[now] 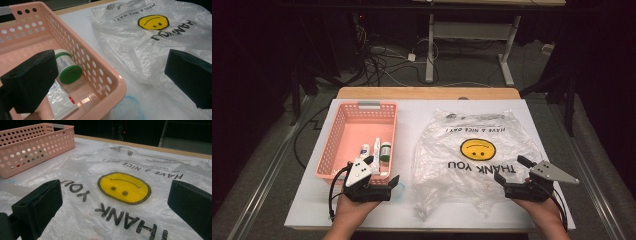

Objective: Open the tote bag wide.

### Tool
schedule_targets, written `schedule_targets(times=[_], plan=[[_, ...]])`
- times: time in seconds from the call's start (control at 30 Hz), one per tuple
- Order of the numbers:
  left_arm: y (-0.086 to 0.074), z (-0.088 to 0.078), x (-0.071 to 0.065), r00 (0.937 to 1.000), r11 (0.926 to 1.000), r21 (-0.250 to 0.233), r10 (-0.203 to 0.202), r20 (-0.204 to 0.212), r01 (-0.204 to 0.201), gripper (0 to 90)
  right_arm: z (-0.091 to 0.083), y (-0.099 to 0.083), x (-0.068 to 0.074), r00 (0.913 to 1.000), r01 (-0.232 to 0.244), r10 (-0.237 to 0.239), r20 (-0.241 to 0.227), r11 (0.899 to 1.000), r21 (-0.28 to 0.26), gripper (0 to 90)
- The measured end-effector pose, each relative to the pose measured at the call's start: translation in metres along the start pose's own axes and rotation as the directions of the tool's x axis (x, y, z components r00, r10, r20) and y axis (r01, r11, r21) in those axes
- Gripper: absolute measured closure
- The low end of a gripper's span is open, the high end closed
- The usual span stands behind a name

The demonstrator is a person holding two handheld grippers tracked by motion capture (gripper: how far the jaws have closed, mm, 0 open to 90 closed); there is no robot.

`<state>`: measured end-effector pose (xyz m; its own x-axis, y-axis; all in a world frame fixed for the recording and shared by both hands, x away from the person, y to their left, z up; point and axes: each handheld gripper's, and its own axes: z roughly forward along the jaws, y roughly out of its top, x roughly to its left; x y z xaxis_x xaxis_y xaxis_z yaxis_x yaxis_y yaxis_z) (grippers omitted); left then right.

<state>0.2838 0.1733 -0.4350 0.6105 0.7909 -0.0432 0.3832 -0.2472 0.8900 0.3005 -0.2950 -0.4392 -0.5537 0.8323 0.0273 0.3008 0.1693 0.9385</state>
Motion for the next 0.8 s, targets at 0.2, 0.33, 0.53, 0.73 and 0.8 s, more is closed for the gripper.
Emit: schedule_targets(times=[0.2,0.33,0.53,0.73,0.8], plan=[[0.000,0.000,0.000,1.0000,1.0000,-0.003,-0.004,0.001,0.004,0.0,0.000,0.001,0.001,0.9998,0.018,-0.018,0.005,1.000,-0.001,0.0],[0.000,0.000,0.001,1.0000,0.9999,-0.006,-0.010,0.001,0.010,0.0,-0.001,0.001,0.001,0.9995,0.030,-0.030,0.013,1.000,-0.001,0.0],[0.001,0.001,0.000,1.0000,0.9999,-0.006,-0.010,0.001,0.010,0.0,-0.005,0.002,-0.001,0.9994,0.020,-0.020,0.027,1.000,0.000,0.0],[0.002,0.001,0.001,1.0000,1.0000,-0.003,-0.005,0.002,0.005,0.0,-0.009,0.001,-0.005,0.9987,0.024,-0.024,0.045,1.000,0.010,0.2],[0.002,0.002,0.001,1.0000,1.0000,-0.001,-0.004,0.003,0.004,0.0,-0.011,0.001,-0.008,0.9983,0.021,-0.022,0.053,1.000,0.013,0.3]])
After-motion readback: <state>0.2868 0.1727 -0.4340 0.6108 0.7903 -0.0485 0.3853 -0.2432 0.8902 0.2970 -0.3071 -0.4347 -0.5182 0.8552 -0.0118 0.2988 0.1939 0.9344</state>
